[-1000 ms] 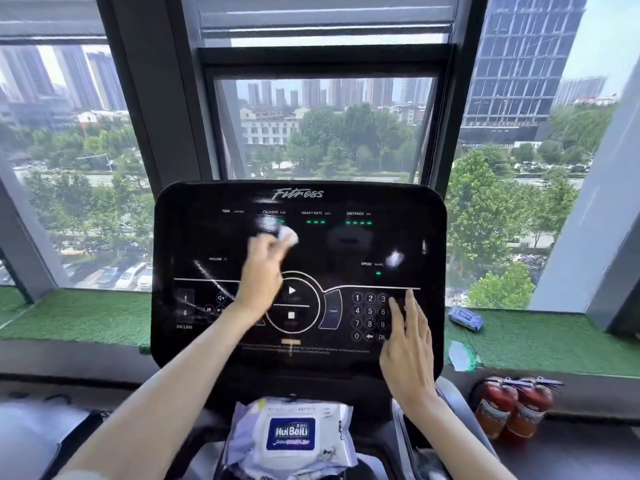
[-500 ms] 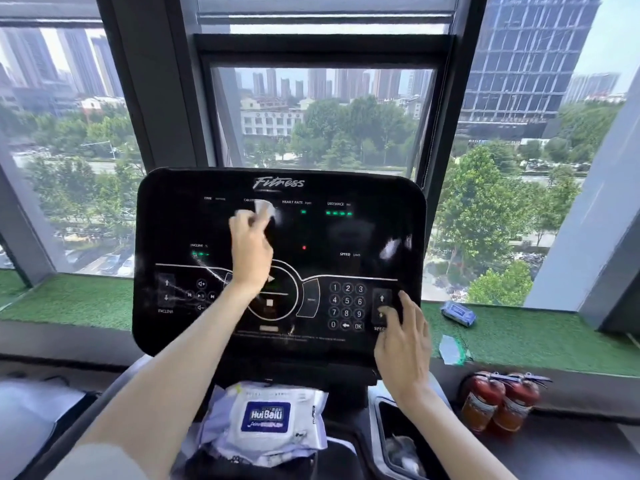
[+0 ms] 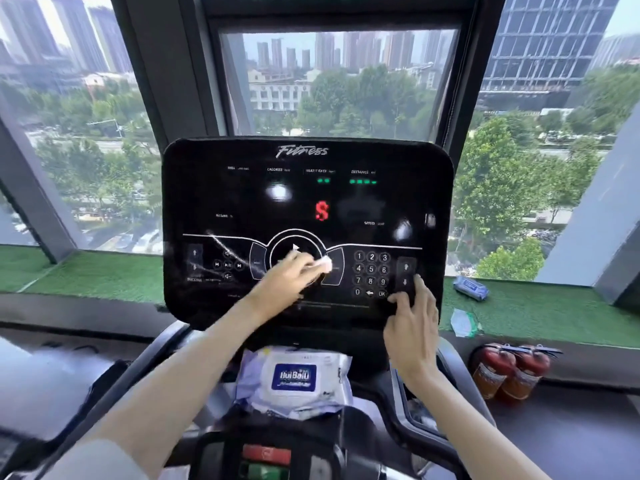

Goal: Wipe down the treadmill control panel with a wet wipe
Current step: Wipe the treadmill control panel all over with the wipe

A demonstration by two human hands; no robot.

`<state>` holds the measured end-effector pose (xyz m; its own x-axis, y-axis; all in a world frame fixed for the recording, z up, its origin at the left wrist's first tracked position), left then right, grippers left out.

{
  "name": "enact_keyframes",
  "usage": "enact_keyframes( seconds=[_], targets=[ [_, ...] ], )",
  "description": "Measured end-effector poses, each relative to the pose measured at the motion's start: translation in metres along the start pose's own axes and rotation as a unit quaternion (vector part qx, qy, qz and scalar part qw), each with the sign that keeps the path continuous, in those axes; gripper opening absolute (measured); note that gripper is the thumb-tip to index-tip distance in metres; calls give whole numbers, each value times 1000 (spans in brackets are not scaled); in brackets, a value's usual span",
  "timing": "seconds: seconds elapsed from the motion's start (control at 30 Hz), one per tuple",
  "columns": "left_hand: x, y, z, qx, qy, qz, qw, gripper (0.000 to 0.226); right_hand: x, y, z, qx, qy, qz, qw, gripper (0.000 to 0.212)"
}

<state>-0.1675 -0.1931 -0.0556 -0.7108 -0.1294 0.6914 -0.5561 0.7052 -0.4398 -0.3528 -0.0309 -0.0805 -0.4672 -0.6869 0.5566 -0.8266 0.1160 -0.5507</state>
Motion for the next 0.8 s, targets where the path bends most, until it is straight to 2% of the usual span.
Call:
enact_keyframes(
  seconds=[0.03,0.07,0.1,0.13,0.17,0.23,0.37,0.47,0.5,0.53,0.57,0.63,0.67,0.7,0.8],
  targets=[
    [-14,-30,-5,-26,10,-146,989,58,-2,-6,4,2,1,4,1000,32],
    [-25,-58,-11,-49,17,-320,946,60,-5,-13,8,3,0,9,1000,32],
    [-32,-80,-17,-56,32,-463,884,56,-8,-21,13,2,-3,14,1000,32],
    [-35,-95,-23,-56,55,-551,831,50,-12,-30,19,0,-5,15,1000,31],
    [-36,-104,-26,-61,75,-586,805,46,-16,-38,25,-1,-6,13,1000,31],
    [-37,-115,-31,-93,79,-581,805,48,-25,-56,37,-6,-9,3,1000,32],
    [-53,-128,-34,-106,22,-511,853,50,-47,-83,55,-16,-25,-11,999,36],
    [-53,-127,-33,-109,-24,-530,841,59,-60,-96,64,-29,-42,-14,999,38],
    [-49,-120,-32,-106,-38,-520,847,63,-63,-100,67,-31,-44,-10,998,38],
    [-44,-110,-32,-114,-52,-484,866,66,-65,-105,70,-34,-46,-5,998,37],
    [-41,-98,-31,-138,-68,-412,898,67,-68,-110,74,-39,-50,-2,998,37],
    [-41,-76,-31,-181,-108,-195,958,64,-73,-119,79,-43,-60,-7,997,37],
    [-43,-71,-32,-185,-125,-115,968,61,-75,-124,81,-41,-65,-13,997,38],
    [-43,-76,-35,-192,-126,-102,968,57,-78,-128,82,-38,-69,-17,997,39],
    [-27,-118,-46,-176,-56,-232,955,53,-81,-134,83,-34,-82,-18,996,47]
  ],
)
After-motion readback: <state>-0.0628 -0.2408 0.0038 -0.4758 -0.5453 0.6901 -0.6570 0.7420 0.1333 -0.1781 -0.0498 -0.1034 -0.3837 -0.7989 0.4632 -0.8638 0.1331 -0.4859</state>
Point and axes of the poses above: each hand's wrist, its own x-axis towards the middle knuckle, its own z-axis out of the palm, y = z × x, the point moved 1 cm from there along x, towards the middle knuckle, and after that the axes turned 15 degrees about x, right-handed, at the moved point
